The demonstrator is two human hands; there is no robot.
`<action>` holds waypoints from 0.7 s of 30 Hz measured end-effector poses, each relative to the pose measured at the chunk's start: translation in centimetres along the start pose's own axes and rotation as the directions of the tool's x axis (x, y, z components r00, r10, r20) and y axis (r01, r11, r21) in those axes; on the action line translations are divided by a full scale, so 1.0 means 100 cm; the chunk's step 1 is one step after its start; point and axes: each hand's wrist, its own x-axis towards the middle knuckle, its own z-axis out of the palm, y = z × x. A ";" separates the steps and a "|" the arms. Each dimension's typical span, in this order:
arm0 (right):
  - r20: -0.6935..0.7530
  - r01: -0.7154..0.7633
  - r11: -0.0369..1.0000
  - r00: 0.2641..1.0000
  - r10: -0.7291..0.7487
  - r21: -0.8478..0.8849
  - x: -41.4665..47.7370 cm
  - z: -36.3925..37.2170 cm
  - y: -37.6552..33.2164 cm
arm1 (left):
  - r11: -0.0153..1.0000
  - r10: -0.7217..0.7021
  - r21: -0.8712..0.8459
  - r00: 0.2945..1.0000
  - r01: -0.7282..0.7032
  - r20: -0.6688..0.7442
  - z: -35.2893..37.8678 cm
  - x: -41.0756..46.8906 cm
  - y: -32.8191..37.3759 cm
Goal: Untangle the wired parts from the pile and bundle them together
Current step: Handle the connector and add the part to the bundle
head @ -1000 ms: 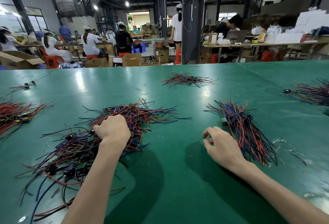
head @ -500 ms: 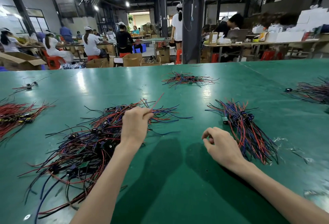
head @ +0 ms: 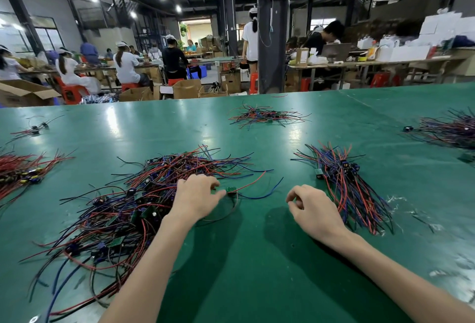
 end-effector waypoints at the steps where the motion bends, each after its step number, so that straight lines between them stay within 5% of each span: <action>1: -0.001 0.000 1.000 1.000 0.000 0.002 0.000 0.000 0.000 | 0.996 0.027 0.080 0.999 -0.029 0.017 0.005 0.000 0.004; 4: 0.000 0.001 1.000 1.000 -0.001 0.011 0.000 -0.001 -0.001 | 0.987 0.101 0.123 0.995 -0.099 -0.011 0.018 -0.001 0.015; 11: 0.000 0.021 0.999 1.000 -0.021 0.036 -0.002 -0.001 -0.005 | 0.967 0.211 -0.141 0.977 -0.214 -0.038 0.027 -0.010 0.035; 21: 0.056 0.118 0.979 0.990 -0.128 0.166 -0.004 0.002 -0.011 | 0.807 0.247 -0.550 0.969 -0.217 -0.019 0.028 -0.014 0.050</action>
